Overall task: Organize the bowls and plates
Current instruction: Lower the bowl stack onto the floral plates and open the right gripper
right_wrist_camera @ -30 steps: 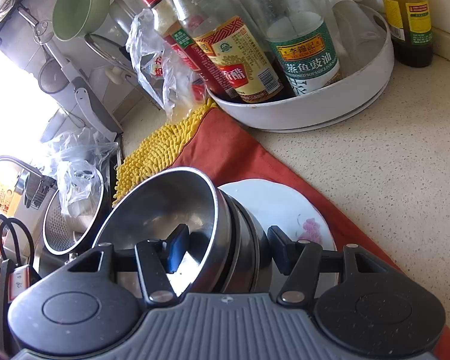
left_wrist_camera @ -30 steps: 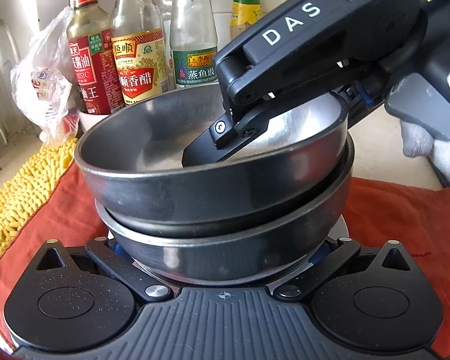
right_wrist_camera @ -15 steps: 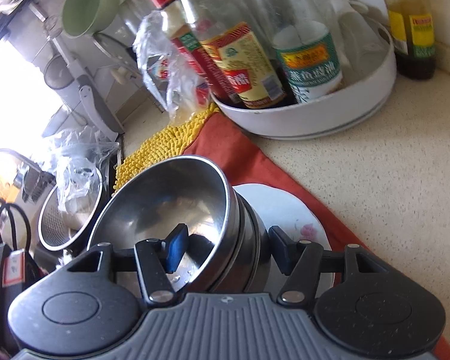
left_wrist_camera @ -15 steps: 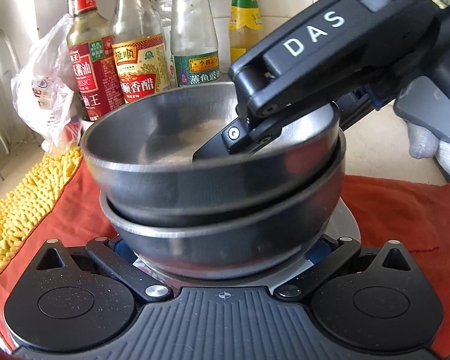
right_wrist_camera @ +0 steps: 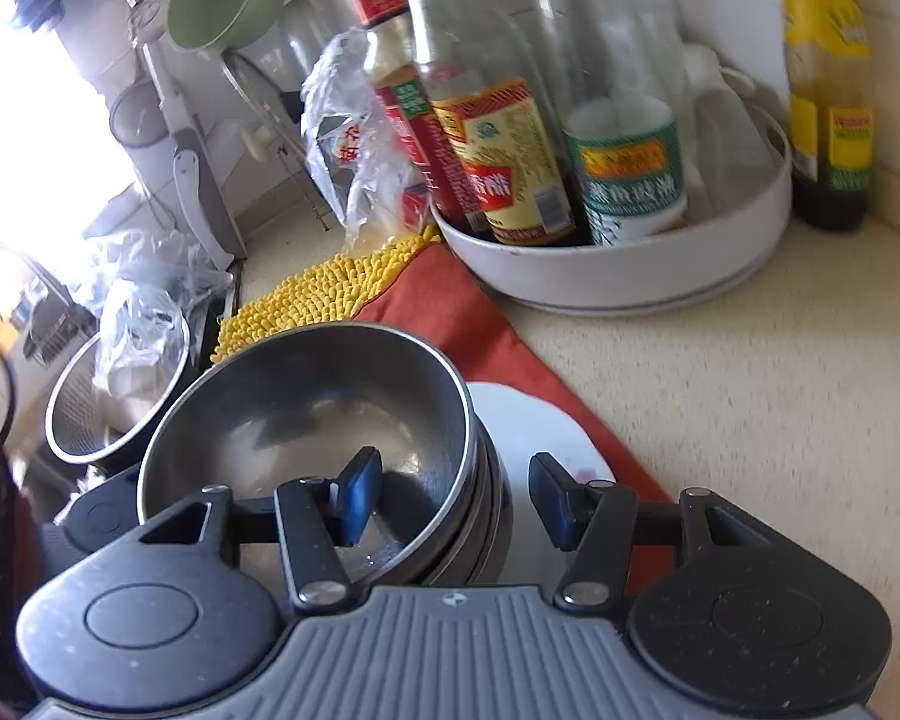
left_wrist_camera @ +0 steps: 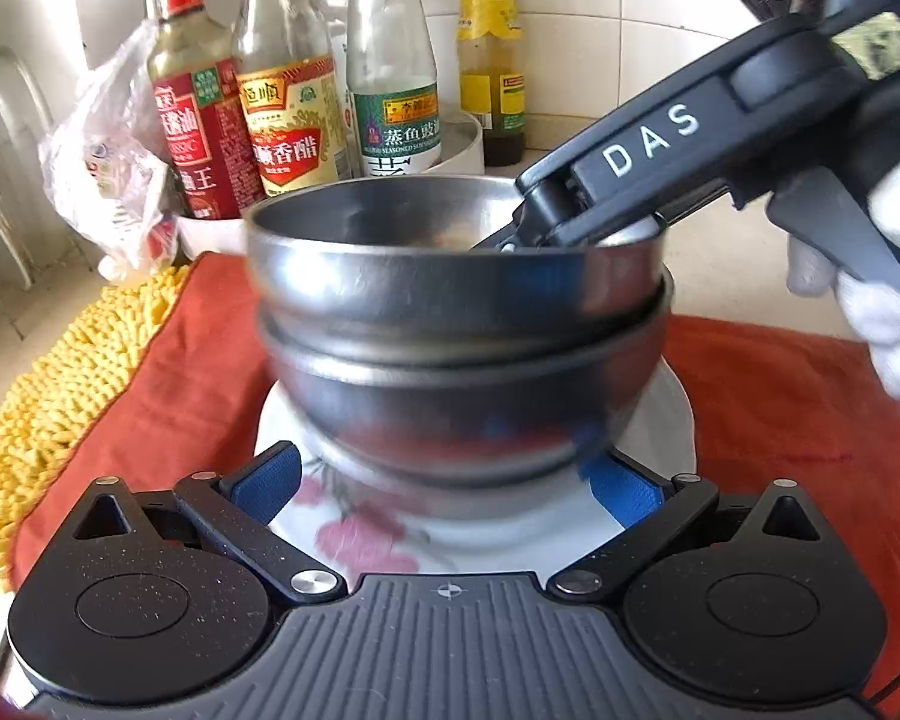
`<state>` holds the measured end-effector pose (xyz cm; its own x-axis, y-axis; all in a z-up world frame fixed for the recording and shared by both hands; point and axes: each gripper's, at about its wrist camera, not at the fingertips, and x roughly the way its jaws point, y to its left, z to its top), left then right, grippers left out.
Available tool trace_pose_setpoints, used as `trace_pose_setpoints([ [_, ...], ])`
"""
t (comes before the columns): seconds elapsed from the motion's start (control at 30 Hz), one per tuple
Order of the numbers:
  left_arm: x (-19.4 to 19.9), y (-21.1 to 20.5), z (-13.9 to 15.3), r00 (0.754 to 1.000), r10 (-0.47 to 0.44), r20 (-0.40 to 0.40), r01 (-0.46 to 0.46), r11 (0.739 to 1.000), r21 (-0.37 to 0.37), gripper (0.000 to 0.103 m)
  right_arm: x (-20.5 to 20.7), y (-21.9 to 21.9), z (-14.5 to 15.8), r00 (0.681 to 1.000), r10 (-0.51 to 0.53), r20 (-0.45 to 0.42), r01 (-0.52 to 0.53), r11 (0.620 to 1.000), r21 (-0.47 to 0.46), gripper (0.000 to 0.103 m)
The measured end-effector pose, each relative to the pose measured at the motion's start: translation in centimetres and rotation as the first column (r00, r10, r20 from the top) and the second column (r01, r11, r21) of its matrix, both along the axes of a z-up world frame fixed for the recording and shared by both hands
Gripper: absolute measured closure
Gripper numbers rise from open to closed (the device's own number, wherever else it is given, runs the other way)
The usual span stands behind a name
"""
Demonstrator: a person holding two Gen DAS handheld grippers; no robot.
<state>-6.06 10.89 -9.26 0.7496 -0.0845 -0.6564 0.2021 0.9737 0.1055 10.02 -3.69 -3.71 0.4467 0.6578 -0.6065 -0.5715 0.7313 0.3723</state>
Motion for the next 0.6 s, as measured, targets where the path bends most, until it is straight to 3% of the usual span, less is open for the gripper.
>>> trace_pose_setpoints([
  [0.17,0.3,0.5,0.0,0.999,0.034,-0.014,-0.034,0.997,-0.075,0.003,-0.3,-0.2,0.1,1.0,0.008,0.017,-0.008,1.0,-0.005,0.049],
  [0.3,1.6,-0.5,0.0,0.999,0.051,-0.014,-0.052,0.996,-0.072,0.005,-0.6,0.7,0.7,0.998,0.019,0.056,-0.016,0.999,-0.05,0.049],
  [0.6,-0.5,-0.2,1.2,0.996,0.086,-0.035,-0.089,0.993,-0.079,0.001,-0.3,-1.4,1.8,0.997,-0.045,0.055,0.045,0.999,0.002,0.049],
])
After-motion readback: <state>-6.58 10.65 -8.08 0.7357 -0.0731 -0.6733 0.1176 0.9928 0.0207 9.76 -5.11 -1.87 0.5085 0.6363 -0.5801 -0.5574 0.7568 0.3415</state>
